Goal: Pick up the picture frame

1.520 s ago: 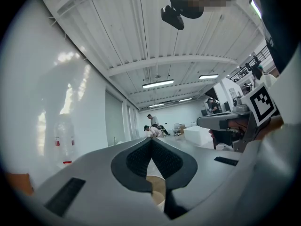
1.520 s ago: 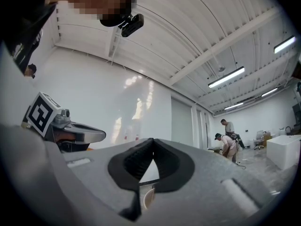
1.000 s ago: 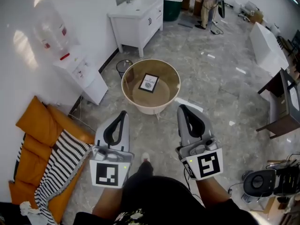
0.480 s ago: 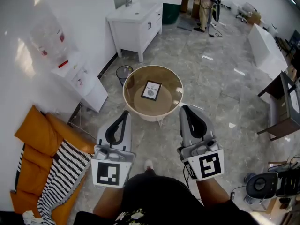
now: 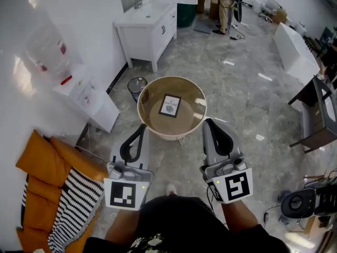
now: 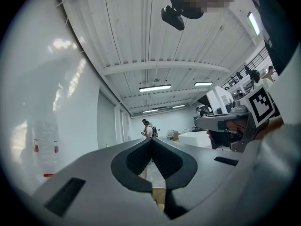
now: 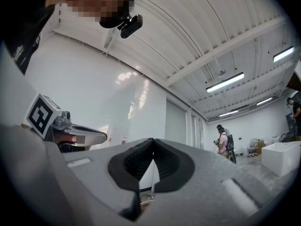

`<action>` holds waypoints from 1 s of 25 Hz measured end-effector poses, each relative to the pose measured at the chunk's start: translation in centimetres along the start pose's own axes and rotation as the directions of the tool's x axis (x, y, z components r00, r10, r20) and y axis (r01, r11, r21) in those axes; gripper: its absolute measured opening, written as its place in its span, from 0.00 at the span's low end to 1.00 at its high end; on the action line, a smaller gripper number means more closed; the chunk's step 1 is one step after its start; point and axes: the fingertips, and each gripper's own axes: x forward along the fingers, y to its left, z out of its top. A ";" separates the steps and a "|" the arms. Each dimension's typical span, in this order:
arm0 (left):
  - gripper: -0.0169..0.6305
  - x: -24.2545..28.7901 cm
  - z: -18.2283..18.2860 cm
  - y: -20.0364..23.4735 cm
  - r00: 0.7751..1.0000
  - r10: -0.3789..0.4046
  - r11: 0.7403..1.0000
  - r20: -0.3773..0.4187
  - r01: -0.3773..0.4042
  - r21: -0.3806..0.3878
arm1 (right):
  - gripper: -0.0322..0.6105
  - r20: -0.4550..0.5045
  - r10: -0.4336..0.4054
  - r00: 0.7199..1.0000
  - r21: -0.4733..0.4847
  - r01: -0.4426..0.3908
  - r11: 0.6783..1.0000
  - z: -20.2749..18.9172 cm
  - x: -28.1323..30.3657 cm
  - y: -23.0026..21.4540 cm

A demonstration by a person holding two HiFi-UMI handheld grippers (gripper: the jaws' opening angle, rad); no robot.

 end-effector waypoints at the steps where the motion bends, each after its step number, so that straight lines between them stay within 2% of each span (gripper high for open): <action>1: 0.04 0.1 -0.2 0.3 1.000 -0.004 1.000 -0.002 0.004 -0.003 | 0.05 -0.002 -0.003 1.000 -0.001 0.003 1.000 -0.2 0.3 0.1; 14: 0.04 2.1 -2.4 2.3 0.999 -0.039 0.999 -0.012 0.039 -0.023 | 0.05 -0.046 -0.012 0.999 -0.053 0.009 0.999 -2.4 2.2 1.7; 19: 0.04 3.3 -3.2 0.7 0.996 -0.089 0.996 -0.028 0.089 -0.017 | 0.05 -0.082 -0.053 0.995 -0.034 0.051 0.998 -4.0 1.6 0.3; 25: 0.04 4.5 -3.4 2.1 0.997 -0.076 0.997 -0.031 0.076 -0.018 | 0.05 -0.080 -0.046 0.996 -0.021 0.045 0.999 -4.6 3.3 -0.1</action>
